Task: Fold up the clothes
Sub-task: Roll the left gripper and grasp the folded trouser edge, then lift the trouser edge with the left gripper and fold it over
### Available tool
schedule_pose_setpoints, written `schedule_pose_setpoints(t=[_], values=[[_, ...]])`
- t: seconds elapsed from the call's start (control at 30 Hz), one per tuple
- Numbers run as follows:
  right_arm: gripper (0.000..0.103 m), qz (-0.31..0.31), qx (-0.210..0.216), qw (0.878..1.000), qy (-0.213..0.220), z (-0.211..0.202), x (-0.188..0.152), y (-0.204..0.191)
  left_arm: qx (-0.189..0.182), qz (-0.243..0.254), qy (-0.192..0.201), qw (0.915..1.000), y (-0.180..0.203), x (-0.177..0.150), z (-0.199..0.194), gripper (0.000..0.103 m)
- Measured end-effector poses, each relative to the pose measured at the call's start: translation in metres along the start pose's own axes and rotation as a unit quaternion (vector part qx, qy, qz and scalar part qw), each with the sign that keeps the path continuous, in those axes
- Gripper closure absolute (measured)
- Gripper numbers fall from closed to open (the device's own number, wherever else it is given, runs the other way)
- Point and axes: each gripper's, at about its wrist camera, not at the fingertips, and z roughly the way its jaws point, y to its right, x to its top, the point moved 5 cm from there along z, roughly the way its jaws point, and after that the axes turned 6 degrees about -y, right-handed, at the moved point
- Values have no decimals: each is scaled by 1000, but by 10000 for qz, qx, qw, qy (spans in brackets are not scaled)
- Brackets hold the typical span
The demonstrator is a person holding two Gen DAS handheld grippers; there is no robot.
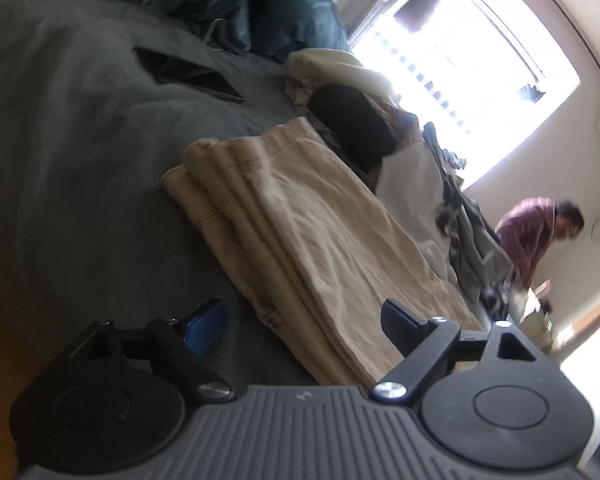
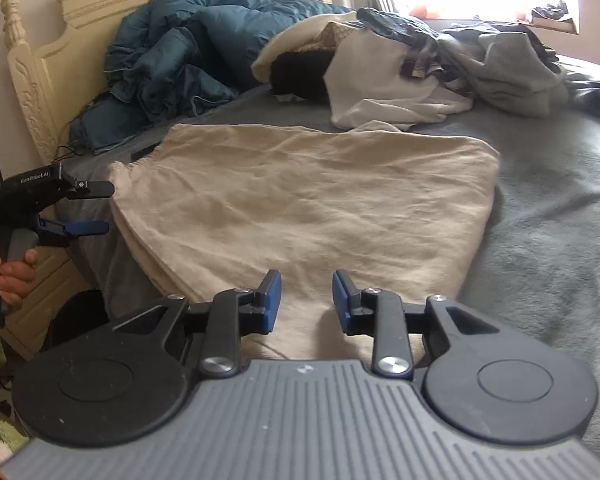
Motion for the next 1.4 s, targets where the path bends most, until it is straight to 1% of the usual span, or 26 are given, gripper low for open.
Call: schedule_pose_setpoints(t=[0.1,0.2,0.33,0.4,0.53,0.6,0.63,0.67,0.77,0.8,0.83,0.9,0.93,0.97,1.17,1.33,1.4], values=[[75,165,21,9999,8,3,-1,-1,-247,-284,287,9989,-9,-1,5,17],[75,278,50,9996,-11,8,0,-4,-415,-399,509,9970,-14,4,8,16],[74,177,19,9998,-12,13,3,-12,-595,-655,605,9942,-24,16,15,16],[74,177,42,9998,-12,16,6,-16,-638,-704,657,9933,-27,24,17,17],[73,140,79,9999,6,20,14,-23,-735,-861,627,9916,-30,36,29,19],[73,110,192,9997,53,19,21,-26,-764,-819,623,9918,-28,39,33,20],[73,106,244,9996,80,19,26,-28,-728,-794,640,9921,-28,40,35,24],[73,111,312,9994,104,19,31,-30,-691,-769,659,9925,-27,40,37,26],[73,129,568,9981,211,21,49,-37,-723,-848,708,9912,-30,40,40,36],[73,148,675,9973,236,23,56,-40,-735,-858,723,9910,-31,41,41,41],[73,168,781,9965,262,25,63,-43,-737,-870,741,9907,-33,40,41,49],[73,192,980,9946,272,34,78,-50,-753,-871,765,9904,-37,39,42,57],[73,192,1082,9936,260,40,86,-54,-787,-867,772,9901,-39,39,42,61],[73,192,1184,9925,248,47,94,-58,-822,-863,780,9898,-41,38,42,61],[73,106,1566,9874,-187,121,154,-78,-1006,-991,734,9873,-46,41,46,60],[73,107,1852,9807,-614,190,195,-101,-1005,-890,880,9870,-46,37,45,61],[73,-8,1572,9844,-785,222,201,-109,-999,-861,929,9869,-46,35,45,63]])
